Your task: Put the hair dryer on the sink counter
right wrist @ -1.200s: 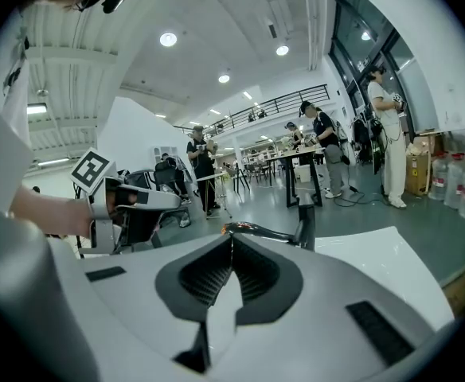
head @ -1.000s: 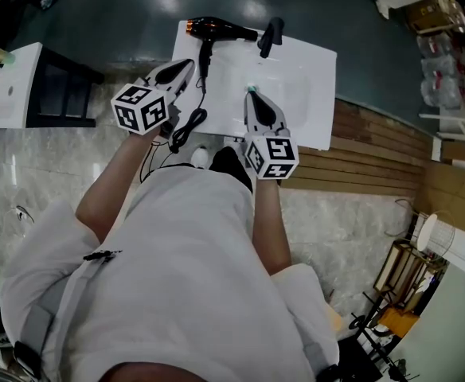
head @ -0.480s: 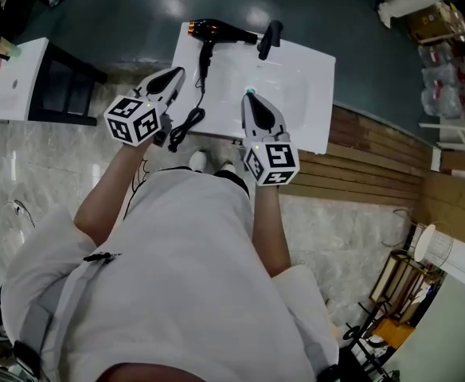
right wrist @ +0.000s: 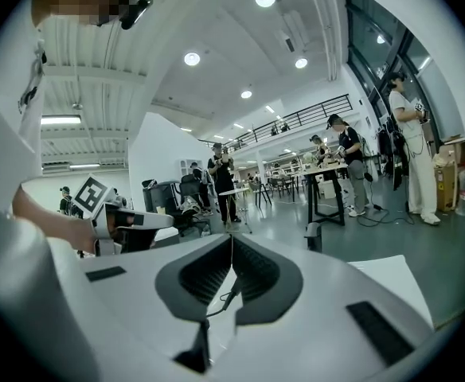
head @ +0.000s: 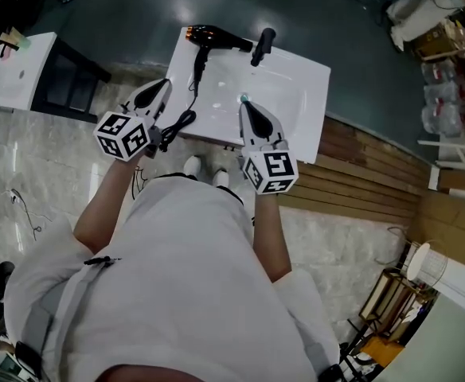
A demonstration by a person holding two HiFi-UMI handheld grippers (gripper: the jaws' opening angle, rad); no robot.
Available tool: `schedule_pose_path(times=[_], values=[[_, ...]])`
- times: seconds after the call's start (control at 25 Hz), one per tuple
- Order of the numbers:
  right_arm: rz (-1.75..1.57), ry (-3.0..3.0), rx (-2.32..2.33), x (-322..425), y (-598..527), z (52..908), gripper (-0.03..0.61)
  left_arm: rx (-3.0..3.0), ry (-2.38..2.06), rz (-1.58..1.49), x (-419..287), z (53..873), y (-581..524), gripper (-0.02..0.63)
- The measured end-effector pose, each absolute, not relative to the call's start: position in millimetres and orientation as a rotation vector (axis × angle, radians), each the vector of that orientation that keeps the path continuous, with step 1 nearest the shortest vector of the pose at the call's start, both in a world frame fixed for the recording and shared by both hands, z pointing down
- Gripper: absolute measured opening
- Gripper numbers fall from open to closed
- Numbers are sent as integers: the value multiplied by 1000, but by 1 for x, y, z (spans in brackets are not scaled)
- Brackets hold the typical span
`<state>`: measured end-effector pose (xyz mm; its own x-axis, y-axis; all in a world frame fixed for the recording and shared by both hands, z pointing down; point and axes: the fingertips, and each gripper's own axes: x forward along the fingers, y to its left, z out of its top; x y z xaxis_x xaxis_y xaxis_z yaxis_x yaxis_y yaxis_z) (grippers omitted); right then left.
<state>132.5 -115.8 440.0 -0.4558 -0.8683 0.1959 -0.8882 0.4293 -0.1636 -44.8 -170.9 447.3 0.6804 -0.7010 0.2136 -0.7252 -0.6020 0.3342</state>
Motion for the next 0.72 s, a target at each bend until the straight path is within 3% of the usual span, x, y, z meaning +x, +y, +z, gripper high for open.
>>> schedule_pose_path(times=[0.72], values=[[344,-2631,1570,167,-100,422,8,2590,-1175,89,-13,420,-152,2]])
